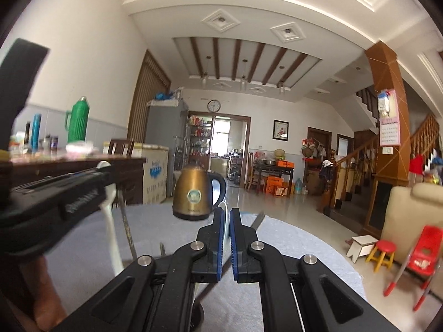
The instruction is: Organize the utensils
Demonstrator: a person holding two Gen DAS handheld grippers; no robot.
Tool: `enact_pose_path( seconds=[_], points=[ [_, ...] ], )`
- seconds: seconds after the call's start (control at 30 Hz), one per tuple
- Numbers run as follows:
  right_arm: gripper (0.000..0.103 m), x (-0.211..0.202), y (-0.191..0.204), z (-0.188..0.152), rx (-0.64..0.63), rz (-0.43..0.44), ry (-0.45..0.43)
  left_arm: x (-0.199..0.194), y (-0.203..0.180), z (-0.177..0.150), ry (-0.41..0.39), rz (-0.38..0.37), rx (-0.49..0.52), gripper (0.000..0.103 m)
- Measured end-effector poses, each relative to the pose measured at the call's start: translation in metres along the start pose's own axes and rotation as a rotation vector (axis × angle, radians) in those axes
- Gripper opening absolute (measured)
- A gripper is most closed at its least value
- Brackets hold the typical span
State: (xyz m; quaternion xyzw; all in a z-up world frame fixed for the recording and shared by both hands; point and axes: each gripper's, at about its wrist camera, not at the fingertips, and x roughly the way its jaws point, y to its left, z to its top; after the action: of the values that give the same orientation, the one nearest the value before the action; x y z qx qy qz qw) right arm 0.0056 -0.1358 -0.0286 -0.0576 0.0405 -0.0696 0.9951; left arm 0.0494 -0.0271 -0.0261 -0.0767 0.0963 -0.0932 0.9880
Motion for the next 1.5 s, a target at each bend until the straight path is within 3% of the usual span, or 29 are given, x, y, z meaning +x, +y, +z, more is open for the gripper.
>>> enact_pose_path(
  seconds=[0.37,0.4,0.43,0.47,0.5,0.53,0.7,0.97,1.1,1.2,1.3,1.43,1.5],
  points=[
    [0.006,-0.009,-0.017,-0.026,0.01,0.101,0.128,-0.019,-0.007,-0.025,0.046,-0.04,0.121,0.011],
    [0.01,-0.01,-0.02,-0.025,0.021,0.113,0.134,-0.022,-0.008,-0.026,0.056,-0.047,0.137,0.012],
    [0.02,-0.012,-0.024,-0.023,0.037,0.118,0.136,-0.025,-0.009,-0.026,0.061,-0.057,0.149,0.017],
    [0.026,-0.015,-0.029,-0.021,0.057,0.121,0.137,-0.03,-0.01,-0.026,0.062,-0.063,0.155,0.03],
    [0.04,-0.017,-0.035,-0.018,0.079,0.123,0.135,-0.035,-0.01,-0.025,0.057,-0.063,0.161,0.038],
    [0.045,-0.02,-0.04,-0.015,0.101,0.119,0.127,-0.041,-0.008,-0.023,0.04,-0.052,0.165,0.046],
    [0.045,-0.021,-0.069,-0.008,0.198,0.053,0.119,-0.05,0.008,-0.012,0.0,-0.001,0.141,0.053],
    [0.045,0.002,-0.124,-0.023,0.405,-0.012,0.261,-0.032,0.055,-0.006,0.084,0.086,0.019,0.054],
    [0.045,0.003,-0.141,-0.033,0.464,-0.03,0.3,-0.004,0.068,-0.017,0.245,0.083,-0.001,0.058],
    [0.045,0.003,-0.143,-0.04,0.468,-0.027,0.32,0.047,0.08,-0.038,0.503,0.052,-0.077,0.058],
    [0.045,0.003,-0.139,-0.043,0.458,-0.015,0.334,0.094,0.093,-0.061,0.707,0.041,-0.19,0.057],
    [0.045,0.005,-0.135,-0.047,0.453,-0.009,0.348,0.132,0.091,-0.08,0.809,0.02,-0.246,0.055],
    [0.045,0.007,-0.136,-0.048,0.457,-0.009,0.354,0.142,0.08,-0.089,0.846,-0.011,-0.234,0.048]
  ],
)
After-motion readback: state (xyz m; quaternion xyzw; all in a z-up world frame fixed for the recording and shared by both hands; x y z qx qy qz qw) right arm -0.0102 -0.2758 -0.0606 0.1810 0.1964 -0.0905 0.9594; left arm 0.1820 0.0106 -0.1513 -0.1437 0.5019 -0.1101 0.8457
